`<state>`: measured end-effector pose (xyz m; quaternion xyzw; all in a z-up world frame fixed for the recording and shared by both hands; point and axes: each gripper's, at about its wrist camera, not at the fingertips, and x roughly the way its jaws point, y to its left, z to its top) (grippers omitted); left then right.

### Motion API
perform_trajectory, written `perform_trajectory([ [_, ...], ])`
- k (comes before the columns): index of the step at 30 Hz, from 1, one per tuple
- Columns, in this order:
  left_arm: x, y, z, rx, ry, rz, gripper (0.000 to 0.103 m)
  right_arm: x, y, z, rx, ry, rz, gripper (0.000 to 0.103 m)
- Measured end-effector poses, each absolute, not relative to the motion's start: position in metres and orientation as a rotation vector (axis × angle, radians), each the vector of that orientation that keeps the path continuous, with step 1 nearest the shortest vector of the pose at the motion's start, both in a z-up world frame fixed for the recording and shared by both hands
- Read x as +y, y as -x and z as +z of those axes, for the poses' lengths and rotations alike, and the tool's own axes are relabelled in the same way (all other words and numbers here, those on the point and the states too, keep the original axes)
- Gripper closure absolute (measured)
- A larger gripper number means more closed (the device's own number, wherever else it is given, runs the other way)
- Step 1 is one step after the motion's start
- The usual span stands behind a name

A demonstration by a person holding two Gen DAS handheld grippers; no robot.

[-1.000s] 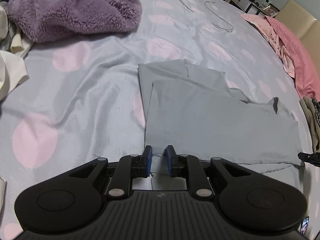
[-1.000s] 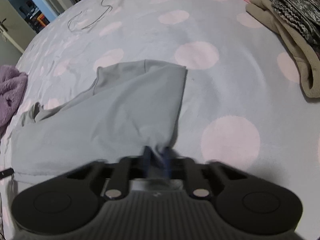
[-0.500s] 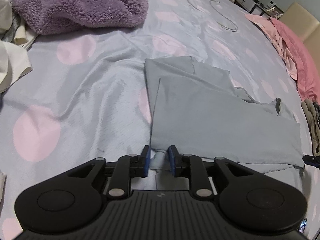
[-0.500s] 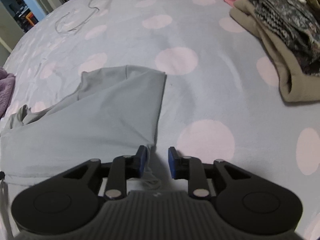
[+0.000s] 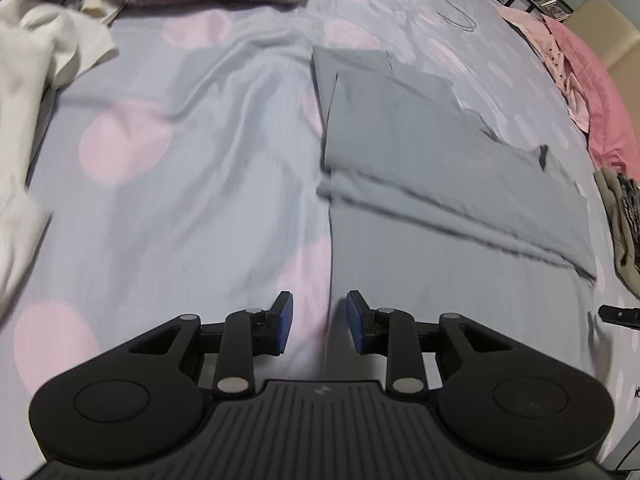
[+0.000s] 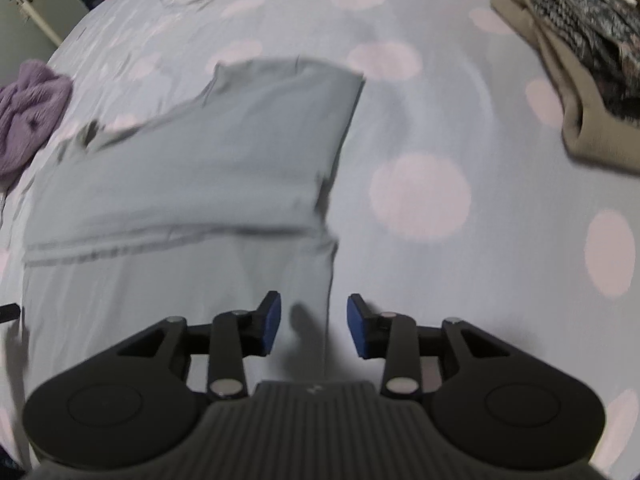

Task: Fold clothes

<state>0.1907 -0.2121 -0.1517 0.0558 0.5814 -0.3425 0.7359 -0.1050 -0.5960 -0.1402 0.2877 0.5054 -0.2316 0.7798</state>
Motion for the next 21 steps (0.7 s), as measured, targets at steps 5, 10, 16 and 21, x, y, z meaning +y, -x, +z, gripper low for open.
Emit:
perform_trajectory([
  [5, -0.195, -0.165, -0.154, 1.3, -0.131, -0.772, 0.064, -0.568, 0.121, -0.148, 1.155, -0.611, -0.465, 0.062],
  [10, -0.182, -0.142, -0.155, 1.315, -0.171, -0.781, 0.064, -0.546, 0.137, -0.154, 1.177, -0.601, -0.45, 0.062],
  [16, -0.169, -0.121, -0.157, 1.336, -0.229, -0.765, 0.066, -0.521, 0.146, -0.158, 1.207, -0.538, -0.422, 0.063],
  [21, -0.169, -0.11, -0.153, 1.319, -0.282, -0.798, 0.103, -0.509, 0.149, -0.159, 1.235, -0.528, -0.395, 0.095],
])
